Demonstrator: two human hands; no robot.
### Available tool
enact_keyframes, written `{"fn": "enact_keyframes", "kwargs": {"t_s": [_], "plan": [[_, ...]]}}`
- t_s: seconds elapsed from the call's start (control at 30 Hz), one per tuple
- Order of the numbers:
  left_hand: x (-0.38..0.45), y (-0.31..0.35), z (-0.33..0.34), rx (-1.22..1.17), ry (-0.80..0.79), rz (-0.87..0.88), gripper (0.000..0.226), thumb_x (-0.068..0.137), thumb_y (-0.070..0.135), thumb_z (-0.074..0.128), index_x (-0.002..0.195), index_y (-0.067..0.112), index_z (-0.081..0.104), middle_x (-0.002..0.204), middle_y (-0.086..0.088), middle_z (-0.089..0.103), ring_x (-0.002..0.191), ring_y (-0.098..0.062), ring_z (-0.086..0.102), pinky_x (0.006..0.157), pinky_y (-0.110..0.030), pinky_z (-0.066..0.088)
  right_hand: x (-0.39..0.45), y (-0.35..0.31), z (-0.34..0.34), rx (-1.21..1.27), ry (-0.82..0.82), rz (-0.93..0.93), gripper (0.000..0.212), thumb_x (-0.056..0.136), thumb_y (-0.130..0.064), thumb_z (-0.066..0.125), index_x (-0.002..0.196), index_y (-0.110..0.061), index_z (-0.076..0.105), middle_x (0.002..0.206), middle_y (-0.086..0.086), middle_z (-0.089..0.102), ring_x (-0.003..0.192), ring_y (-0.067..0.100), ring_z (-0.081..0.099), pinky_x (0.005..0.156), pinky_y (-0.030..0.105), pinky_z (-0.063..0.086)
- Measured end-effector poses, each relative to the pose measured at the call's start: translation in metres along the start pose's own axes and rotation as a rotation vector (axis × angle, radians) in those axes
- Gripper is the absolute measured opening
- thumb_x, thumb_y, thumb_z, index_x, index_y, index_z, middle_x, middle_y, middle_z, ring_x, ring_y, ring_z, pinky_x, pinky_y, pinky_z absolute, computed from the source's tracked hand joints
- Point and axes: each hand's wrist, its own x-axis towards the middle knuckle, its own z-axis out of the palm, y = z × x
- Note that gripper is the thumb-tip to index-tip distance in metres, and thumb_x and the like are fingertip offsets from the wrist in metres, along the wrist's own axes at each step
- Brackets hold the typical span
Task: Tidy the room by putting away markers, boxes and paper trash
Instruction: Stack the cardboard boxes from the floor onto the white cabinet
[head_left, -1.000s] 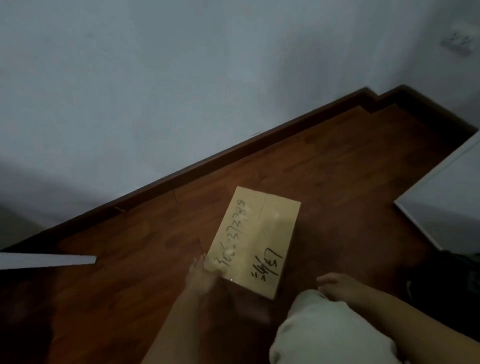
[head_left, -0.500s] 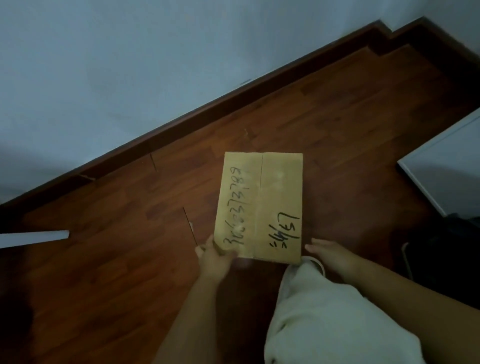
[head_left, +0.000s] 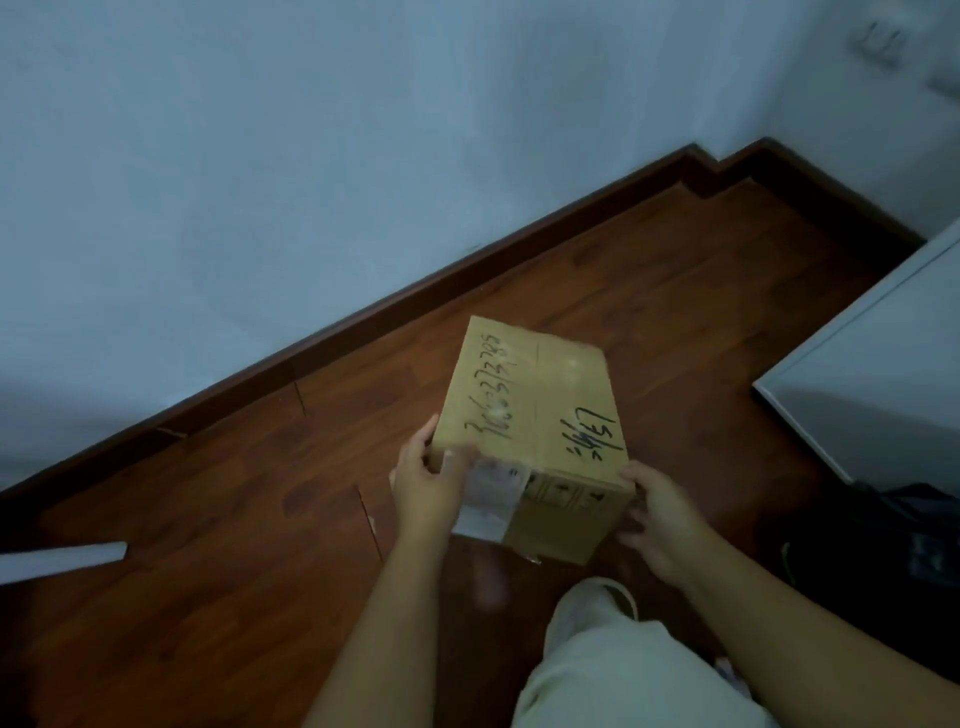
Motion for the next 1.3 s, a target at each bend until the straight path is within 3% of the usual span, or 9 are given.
{"fn": "enact_keyframes", "kwargs": {"t_s": [0.17, 0.3, 0.43, 0.6, 0.7, 0.8, 1.0, 1.1, 1.3], "plan": [[0.011, 0.119, -0.014, -0.075, 0.003, 0.262, 0.05, 0.079, 0.065, 0.058, 0.121, 0.039, 0.065, 0.111, 0.022, 0.06, 0.102, 0.008, 0.056, 0.081, -0.013, 0.039, -0.068, -0.085, 0.003, 0.138, -0.12, -0.112, 0.024, 0.092, -0.024, 0.051, 0.105, -0.012, 0.068, 0.109, 0.011, 0.068, 0.105, 0.029, 0.06, 0.069, 0.047, 0.054], [-0.002, 0.188, -0.025, -0.067, 0.024, 0.365, 0.03, 0.094, 0.055, 0.046, 0.098, 0.035, 0.069, 0.096, 0.015, 0.062, 0.1, -0.011, 0.059, 0.079, -0.026, 0.041, -0.123, -0.12, -0.004, 0.217, -0.212, -0.226, 0.026, 0.092, -0.025, 0.05, 0.11, -0.014, 0.067, 0.106, 0.007, 0.074, 0.109, 0.027, 0.062, 0.076, 0.051, 0.054], [-0.035, 0.271, -0.021, 0.029, 0.093, 0.738, 0.036, 0.101, 0.033, 0.041, 0.132, 0.028, 0.057, 0.119, 0.001, 0.063, 0.114, -0.02, 0.053, 0.086, -0.026, 0.034, -0.184, -0.175, -0.021, 0.367, -0.233, -0.464, 0.027, 0.092, -0.025, 0.052, 0.119, -0.025, 0.055, 0.111, 0.0, 0.066, 0.108, 0.02, 0.055, 0.071, 0.047, 0.053], [-0.101, 0.378, -0.008, -0.525, -0.022, 0.839, 0.052, 0.075, 0.057, 0.056, 0.125, 0.046, 0.057, 0.098, 0.031, 0.054, 0.103, 0.009, 0.057, 0.087, -0.017, 0.042, -0.281, -0.261, -0.049, 0.429, -0.228, -0.816, 0.048, 0.093, -0.021, 0.05, 0.14, -0.023, 0.044, 0.105, -0.007, 0.074, 0.108, 0.012, 0.06, 0.084, 0.042, 0.05], [-0.143, 0.44, -0.01, -0.713, -0.051, 0.95, 0.055, 0.077, 0.052, 0.058, 0.131, 0.038, 0.058, 0.102, 0.028, 0.053, 0.109, 0.002, 0.057, 0.094, -0.028, 0.047, -0.354, -0.309, -0.062, 0.419, -0.207, -1.01, 0.052, 0.093, -0.021, 0.049, 0.144, -0.024, 0.04, 0.106, -0.013, 0.072, 0.109, 0.006, 0.057, 0.104, 0.046, 0.038], [-0.18, 0.501, -0.019, -0.871, -0.068, 1.042, 0.054, 0.078, 0.044, 0.058, 0.131, 0.033, 0.059, 0.107, 0.023, 0.055, 0.11, -0.002, 0.058, 0.099, -0.035, 0.049, -0.425, -0.341, -0.069, 0.391, -0.197, -1.206, 0.038, 0.095, -0.019, 0.048, 0.132, -0.03, 0.05, 0.1, -0.02, 0.073, 0.106, 0.002, 0.055, 0.095, 0.036, 0.038], [-0.25, 0.589, -0.026, -1.064, -0.242, 1.212, 0.05, 0.077, 0.035, 0.061, 0.127, 0.031, 0.056, 0.133, -0.01, 0.053, 0.119, -0.017, 0.058, 0.1, -0.049, 0.049, -0.538, -0.357, -0.094, 0.34, -0.083, -1.487, 0.053, 0.091, -0.016, 0.052, 0.142, -0.026, 0.043, 0.136, -0.005, 0.057, 0.118, 0.007, 0.053, 0.098, 0.036, 0.033], [-0.282, 0.623, -0.014, -1.049, -0.386, 1.294, 0.064, 0.075, 0.034, 0.065, 0.137, 0.021, 0.049, 0.136, -0.01, 0.049, 0.121, -0.018, 0.056, 0.098, -0.049, 0.051, -0.581, -0.358, -0.118, 0.341, 0.018, -1.611, 0.066, 0.083, -0.016, 0.057, 0.146, -0.027, 0.037, 0.14, -0.002, 0.052, 0.133, 0.015, 0.041, 0.115, 0.049, 0.019], [-0.307, 0.682, 0.032, -0.814, -0.625, 1.35, 0.078, 0.078, 0.018, 0.067, 0.148, 0.029, 0.034, 0.137, -0.001, 0.046, 0.119, -0.013, 0.054, 0.09, -0.041, 0.056, -0.622, -0.377, -0.153, 0.229, 0.241, -1.671, 0.08, 0.079, -0.018, 0.062, 0.15, -0.026, 0.024, 0.146, -0.004, 0.043, 0.137, 0.017, 0.034, 0.114, 0.052, 0.015]]}}
